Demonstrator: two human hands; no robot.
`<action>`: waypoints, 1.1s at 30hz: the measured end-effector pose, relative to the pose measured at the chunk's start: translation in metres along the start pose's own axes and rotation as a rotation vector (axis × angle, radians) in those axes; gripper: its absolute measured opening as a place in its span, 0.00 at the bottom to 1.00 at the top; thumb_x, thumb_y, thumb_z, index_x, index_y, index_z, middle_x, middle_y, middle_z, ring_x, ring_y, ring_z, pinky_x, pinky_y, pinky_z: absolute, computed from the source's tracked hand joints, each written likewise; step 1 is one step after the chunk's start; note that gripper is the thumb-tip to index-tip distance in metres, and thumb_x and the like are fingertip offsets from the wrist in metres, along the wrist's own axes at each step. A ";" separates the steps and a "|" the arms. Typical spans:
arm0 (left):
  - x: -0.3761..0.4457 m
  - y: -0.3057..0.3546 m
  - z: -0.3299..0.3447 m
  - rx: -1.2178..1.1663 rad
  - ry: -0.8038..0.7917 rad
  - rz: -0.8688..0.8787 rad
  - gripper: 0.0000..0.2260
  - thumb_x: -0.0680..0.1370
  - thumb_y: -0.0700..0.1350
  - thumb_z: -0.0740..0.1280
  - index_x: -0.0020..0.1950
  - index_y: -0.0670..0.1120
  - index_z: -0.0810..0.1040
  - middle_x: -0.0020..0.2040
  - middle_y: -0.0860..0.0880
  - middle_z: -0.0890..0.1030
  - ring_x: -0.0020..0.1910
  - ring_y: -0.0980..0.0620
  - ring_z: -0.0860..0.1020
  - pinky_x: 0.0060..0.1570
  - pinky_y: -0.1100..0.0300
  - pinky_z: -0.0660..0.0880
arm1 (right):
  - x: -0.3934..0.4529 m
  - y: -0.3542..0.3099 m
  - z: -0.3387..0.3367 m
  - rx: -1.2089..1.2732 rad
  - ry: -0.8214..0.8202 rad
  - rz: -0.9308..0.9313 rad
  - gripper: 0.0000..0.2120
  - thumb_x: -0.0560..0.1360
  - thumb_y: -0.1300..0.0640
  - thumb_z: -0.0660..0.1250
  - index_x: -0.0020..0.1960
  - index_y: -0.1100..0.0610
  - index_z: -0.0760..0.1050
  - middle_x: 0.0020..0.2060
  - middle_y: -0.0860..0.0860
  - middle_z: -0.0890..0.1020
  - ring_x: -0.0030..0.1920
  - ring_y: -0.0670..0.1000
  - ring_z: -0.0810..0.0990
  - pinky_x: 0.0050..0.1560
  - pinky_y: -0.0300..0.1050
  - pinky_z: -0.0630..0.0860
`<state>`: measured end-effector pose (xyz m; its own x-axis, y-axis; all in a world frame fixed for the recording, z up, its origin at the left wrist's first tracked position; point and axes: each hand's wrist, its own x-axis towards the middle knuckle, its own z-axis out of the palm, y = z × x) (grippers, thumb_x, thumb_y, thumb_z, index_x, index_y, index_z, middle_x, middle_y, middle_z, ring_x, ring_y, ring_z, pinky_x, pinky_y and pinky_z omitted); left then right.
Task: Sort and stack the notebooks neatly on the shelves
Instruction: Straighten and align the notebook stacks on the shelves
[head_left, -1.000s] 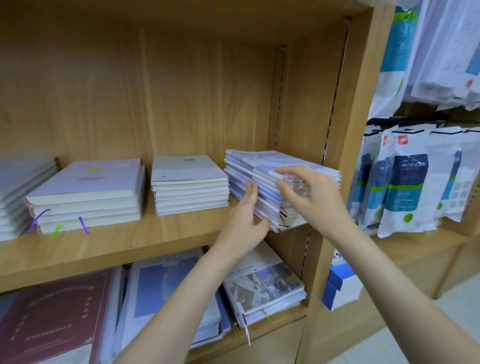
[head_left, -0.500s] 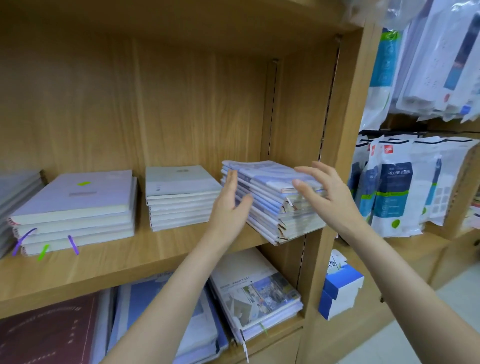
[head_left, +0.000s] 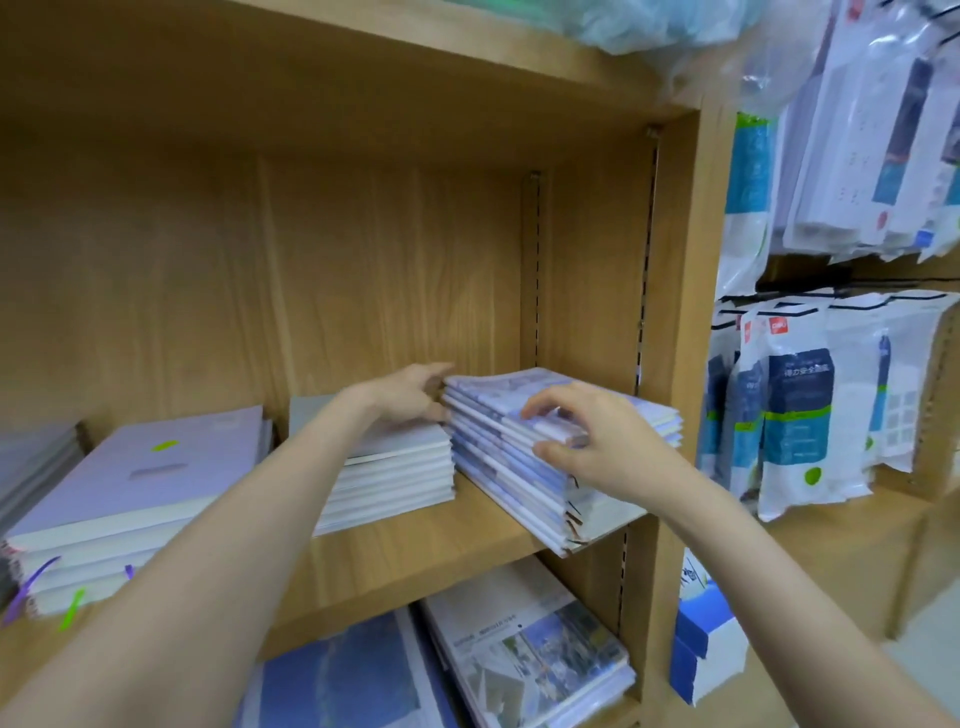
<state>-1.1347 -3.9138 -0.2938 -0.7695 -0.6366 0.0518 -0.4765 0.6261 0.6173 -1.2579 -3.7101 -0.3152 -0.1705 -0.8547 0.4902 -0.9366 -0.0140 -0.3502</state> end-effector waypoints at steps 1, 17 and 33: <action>0.003 0.002 -0.003 -0.012 -0.018 -0.006 0.33 0.75 0.34 0.66 0.76 0.43 0.54 0.73 0.44 0.63 0.72 0.48 0.62 0.71 0.55 0.61 | 0.003 -0.001 0.000 -0.017 0.005 0.019 0.15 0.75 0.55 0.67 0.60 0.50 0.72 0.57 0.47 0.75 0.55 0.48 0.74 0.58 0.47 0.73; 0.028 -0.012 0.000 -0.080 0.094 0.095 0.20 0.75 0.30 0.65 0.66 0.42 0.72 0.60 0.42 0.77 0.63 0.47 0.73 0.65 0.56 0.68 | 0.010 -0.005 0.004 0.045 0.039 0.108 0.14 0.72 0.57 0.70 0.57 0.51 0.76 0.51 0.46 0.72 0.52 0.44 0.72 0.43 0.23 0.64; 0.019 -0.002 0.010 -0.065 0.173 0.067 0.20 0.77 0.35 0.64 0.69 0.40 0.68 0.64 0.42 0.74 0.64 0.48 0.71 0.58 0.63 0.65 | -0.027 -0.015 0.023 -0.277 0.350 0.353 0.23 0.72 0.44 0.68 0.65 0.47 0.71 0.64 0.50 0.66 0.63 0.55 0.60 0.55 0.42 0.59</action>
<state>-1.1523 -3.9227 -0.3018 -0.7112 -0.6657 0.2256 -0.3937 0.6432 0.6568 -1.2323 -3.6984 -0.3417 -0.5349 -0.5597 0.6330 -0.8417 0.4180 -0.3417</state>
